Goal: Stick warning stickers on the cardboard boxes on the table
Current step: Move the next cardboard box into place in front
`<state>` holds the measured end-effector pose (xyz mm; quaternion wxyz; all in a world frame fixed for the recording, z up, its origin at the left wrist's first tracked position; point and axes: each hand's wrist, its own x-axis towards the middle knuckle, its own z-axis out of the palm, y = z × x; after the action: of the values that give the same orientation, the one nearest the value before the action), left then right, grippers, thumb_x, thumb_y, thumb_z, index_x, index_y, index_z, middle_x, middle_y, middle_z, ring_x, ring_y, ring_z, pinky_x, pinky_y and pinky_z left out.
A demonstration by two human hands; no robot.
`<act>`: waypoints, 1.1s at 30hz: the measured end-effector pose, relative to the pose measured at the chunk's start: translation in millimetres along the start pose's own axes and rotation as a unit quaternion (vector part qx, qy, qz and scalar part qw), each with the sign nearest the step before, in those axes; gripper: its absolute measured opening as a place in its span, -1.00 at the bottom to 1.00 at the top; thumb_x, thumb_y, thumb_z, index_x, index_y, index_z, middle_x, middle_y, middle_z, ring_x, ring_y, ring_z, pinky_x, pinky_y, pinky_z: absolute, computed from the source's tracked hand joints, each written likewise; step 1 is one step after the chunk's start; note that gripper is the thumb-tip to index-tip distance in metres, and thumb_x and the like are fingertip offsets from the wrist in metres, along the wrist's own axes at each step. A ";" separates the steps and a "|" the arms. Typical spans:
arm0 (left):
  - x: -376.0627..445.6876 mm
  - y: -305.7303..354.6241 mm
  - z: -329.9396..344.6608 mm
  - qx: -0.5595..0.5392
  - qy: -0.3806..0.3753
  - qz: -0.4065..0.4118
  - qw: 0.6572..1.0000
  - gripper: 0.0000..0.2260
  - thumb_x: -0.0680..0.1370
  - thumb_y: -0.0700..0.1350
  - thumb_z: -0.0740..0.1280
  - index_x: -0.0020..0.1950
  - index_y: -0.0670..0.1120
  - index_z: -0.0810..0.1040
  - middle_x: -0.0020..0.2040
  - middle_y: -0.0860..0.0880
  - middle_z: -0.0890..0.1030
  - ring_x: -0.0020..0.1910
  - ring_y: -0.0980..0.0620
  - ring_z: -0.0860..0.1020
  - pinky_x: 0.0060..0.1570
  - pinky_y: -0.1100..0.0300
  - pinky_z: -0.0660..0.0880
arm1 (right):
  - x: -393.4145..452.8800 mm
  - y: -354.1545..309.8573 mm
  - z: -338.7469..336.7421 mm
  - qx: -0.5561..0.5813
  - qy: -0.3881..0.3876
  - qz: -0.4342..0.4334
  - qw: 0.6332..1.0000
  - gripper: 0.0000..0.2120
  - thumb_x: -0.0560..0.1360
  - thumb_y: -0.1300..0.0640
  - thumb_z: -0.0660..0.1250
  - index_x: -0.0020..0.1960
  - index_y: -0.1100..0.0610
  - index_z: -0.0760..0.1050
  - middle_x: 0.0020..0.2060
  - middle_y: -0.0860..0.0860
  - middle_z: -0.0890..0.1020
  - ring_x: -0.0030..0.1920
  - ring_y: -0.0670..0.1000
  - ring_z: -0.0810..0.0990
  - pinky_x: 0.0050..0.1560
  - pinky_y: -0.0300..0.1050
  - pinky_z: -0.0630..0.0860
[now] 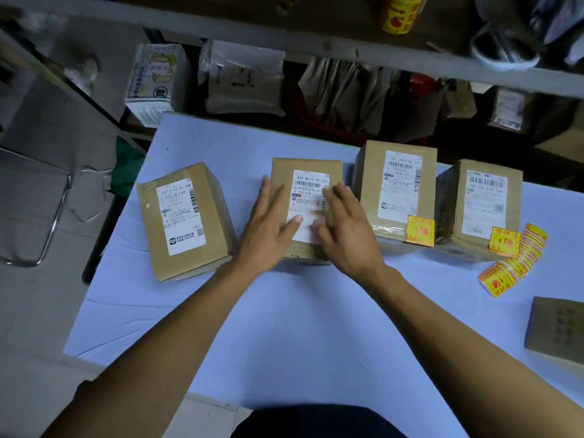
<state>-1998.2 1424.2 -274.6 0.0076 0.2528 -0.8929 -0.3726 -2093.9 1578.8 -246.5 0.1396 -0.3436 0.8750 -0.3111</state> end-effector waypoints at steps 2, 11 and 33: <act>12.3 3.8 -3.1 -0.097 0.036 -0.109 0.989 -0.36 0.60 0.14 0.28 0.61 0.09 0.09 0.63 0.01 0.11 0.53 0.08 0.19 0.37 0.22 0.23 | 15.1 -3.1 3.0 0.113 0.045 0.092 0.988 -0.47 0.57 0.13 0.31 0.49 0.24 0.30 0.42 0.20 0.42 0.45 0.10 0.30 0.34 -0.42 0.08; 34.6 -3.8 5.0 -0.402 -0.045 -0.262 0.876 -0.72 0.59 0.21 0.25 0.27 0.19 0.49 0.02 0.24 0.69 -0.03 0.23 0.67 -0.15 0.30 0.56 | 48.8 10.2 30.7 0.387 -0.027 0.362 0.848 -0.27 0.52 -0.10 0.36 0.57 0.09 0.16 0.39 0.01 0.51 0.37 0.08 0.49 0.44 0.10 0.36; -148.0 72.4 26.6 -0.457 -0.027 -0.215 0.863 -0.66 0.56 0.19 0.25 0.30 0.16 0.51 0.12 0.15 0.69 0.09 0.11 0.67 0.05 0.14 0.57 | -149.5 -26.4 -37.9 0.381 0.028 0.276 0.882 -0.55 0.56 -0.06 0.34 0.42 -0.13 0.35 0.19 -0.18 0.63 0.18 -0.13 0.60 0.31 0.03 0.49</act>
<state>-1906.7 1552.5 -219.4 0.0175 0.3968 -0.5460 -0.7376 -1989.2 1683.6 -196.0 0.3152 0.0007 0.7523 -0.5785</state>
